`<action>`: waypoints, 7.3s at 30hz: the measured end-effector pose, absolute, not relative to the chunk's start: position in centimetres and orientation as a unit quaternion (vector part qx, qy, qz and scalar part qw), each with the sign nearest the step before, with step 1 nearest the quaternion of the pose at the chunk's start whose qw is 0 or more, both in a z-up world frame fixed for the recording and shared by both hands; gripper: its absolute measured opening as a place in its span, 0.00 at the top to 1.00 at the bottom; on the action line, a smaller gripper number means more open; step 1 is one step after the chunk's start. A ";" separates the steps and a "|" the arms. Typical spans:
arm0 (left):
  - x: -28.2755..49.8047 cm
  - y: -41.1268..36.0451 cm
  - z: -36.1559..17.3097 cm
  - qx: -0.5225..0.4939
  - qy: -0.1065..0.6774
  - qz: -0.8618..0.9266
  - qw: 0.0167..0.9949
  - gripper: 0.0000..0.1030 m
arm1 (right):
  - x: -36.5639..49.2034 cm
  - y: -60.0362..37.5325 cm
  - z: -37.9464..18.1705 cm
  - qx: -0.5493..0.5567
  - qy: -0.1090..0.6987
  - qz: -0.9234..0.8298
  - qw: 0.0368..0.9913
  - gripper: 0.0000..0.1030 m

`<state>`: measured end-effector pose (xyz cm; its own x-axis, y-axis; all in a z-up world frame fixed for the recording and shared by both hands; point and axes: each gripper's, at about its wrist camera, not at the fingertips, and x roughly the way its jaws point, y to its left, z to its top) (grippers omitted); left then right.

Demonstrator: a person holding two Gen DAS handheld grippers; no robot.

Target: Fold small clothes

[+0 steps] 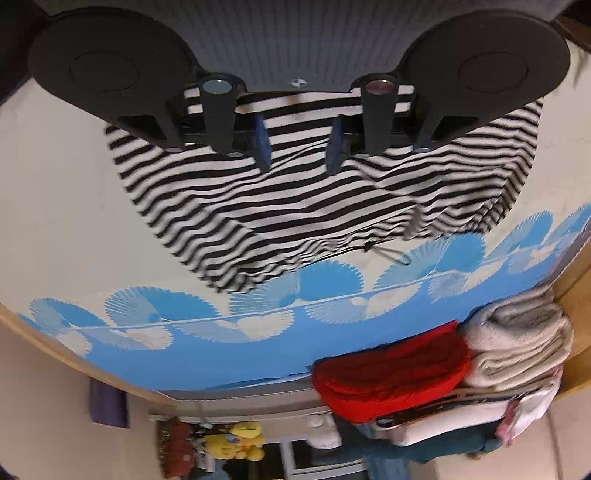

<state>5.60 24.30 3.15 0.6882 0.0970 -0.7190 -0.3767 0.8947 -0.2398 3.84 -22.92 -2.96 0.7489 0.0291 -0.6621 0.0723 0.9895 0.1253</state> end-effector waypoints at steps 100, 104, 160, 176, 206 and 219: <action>11.3 4.8 1.1 -0.103 0.439 -0.018 0.892 0.29 | 20.3 -37.7 -4.8 0.307 0.447 0.088 0.835 0.58; 12.8 0.1 0.0 -0.140 0.459 -0.029 0.877 0.23 | 21.6 -36.9 -5.8 0.322 0.473 0.113 0.812 0.58; 15.9 -3.1 -4.7 -0.169 0.494 -0.093 0.848 0.17 | 11.0 -43.6 -4.5 0.247 0.467 0.080 0.846 0.32; 23.0 -4.0 -11.8 -0.378 0.492 -0.127 0.774 0.31 | 15.1 -40.8 -9.4 0.282 0.509 0.037 0.813 0.64; 24.0 4.0 -4.9 -0.083 0.503 -0.132 0.850 0.38 | 22.6 -32.4 -5.6 0.251 0.432 0.044 0.865 0.71; 24.1 6.5 -6.0 -0.192 0.533 -0.130 0.814 0.40 | 19.6 -32.1 -4.7 0.228 0.446 0.101 0.860 0.98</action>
<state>24.14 6.52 -5.97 0.3989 -0.4165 -0.8170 0.0072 0.8923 -0.4514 19.55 -32.15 -4.65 0.5818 0.3773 -0.7205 0.0291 0.8756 0.4821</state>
